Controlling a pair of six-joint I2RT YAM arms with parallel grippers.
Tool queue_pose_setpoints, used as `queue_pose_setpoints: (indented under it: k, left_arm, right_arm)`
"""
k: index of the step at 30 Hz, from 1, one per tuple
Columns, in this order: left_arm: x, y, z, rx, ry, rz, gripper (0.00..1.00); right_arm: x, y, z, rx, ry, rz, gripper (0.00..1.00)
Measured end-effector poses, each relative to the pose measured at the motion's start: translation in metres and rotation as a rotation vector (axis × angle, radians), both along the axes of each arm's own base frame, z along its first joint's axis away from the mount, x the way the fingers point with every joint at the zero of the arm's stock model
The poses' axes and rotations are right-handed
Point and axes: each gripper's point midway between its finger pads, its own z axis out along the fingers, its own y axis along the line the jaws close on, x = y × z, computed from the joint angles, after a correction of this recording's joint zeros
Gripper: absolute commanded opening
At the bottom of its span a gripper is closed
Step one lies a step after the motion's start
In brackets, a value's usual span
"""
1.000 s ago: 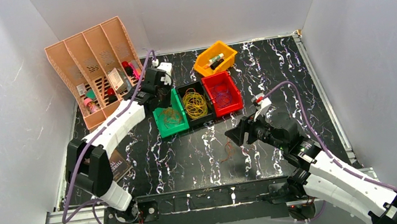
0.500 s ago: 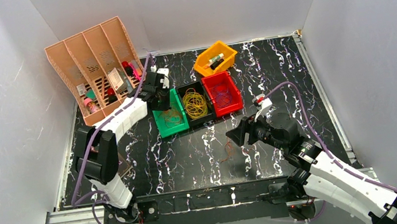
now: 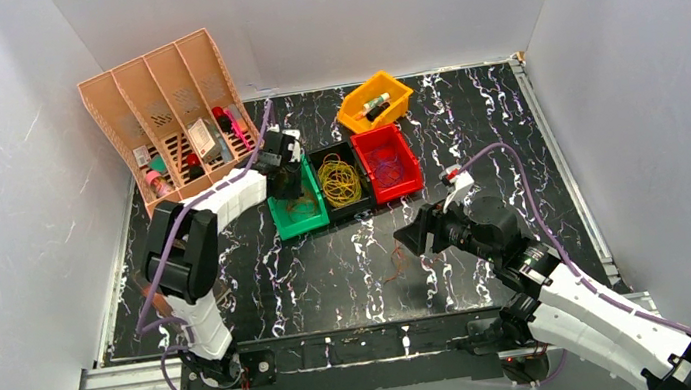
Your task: Untangle the cables
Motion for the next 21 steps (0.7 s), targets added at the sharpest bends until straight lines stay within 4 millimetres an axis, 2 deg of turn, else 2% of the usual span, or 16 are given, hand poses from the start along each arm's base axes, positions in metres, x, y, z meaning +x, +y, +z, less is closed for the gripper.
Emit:
queue_pose_setpoints:
  k: [2, 11, 16, 21]
  left_arm:
    - [-0.001, 0.000, -0.003, 0.003, 0.009, 0.002, 0.01]
    - [0.000, 0.000, 0.001, 0.000, 0.000, 0.001, 0.27]
    - [0.001, -0.001, 0.016, -0.016, -0.030, -0.004, 0.42]
    - [0.001, -0.001, 0.039, -0.037, -0.077, -0.006, 0.48]
  right_arm:
    - [0.000, 0.000, 0.000, 0.003, 0.003, -0.001, 0.75]
    - [0.000, 0.000, 0.000, 0.004, 0.008, -0.006, 0.75]
    - [0.003, -0.004, -0.003, -0.004, 0.019, -0.041, 0.75]
    - [0.007, -0.013, -0.012, -0.032, 0.048, -0.102, 0.76]
